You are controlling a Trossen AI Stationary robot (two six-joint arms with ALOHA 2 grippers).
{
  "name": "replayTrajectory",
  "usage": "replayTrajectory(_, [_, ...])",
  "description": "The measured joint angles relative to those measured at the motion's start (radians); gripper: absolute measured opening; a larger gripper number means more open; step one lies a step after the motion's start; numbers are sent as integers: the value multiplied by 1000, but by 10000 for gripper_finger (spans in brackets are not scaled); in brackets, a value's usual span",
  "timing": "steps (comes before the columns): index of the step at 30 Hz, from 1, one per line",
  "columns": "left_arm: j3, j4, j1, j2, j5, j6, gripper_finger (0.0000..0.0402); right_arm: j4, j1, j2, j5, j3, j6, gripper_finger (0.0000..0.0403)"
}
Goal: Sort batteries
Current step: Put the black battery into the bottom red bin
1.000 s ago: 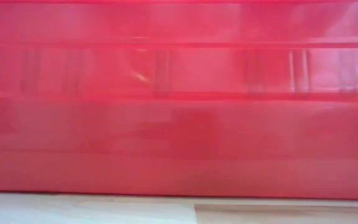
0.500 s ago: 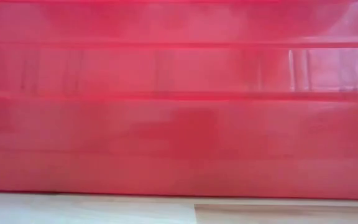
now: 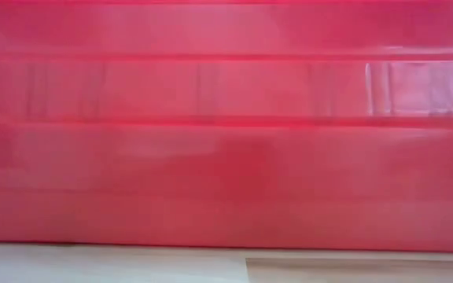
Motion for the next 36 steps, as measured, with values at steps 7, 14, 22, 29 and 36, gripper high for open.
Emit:
replayTrajectory(7, [0,95,-2,-10,16,-45,216,-142,-77,242,-42,228,-423,211])
replayTrajectory(14, [0,73,-8,-10,12,-88,216,-363,-86,408,-18,486,-817,211])
replayTrajectory(22, [0,103,-8,-10,6,-134,216,-426,-68,534,-26,533,-983,211])
replayTrajectory(29, [0,117,-8,-10,-13,-153,216,-423,-42,561,16,537,-936,211])
replayTrajectory(36, [0,127,-7,-10,-62,-159,216,-404,22,560,191,534,-866,202])
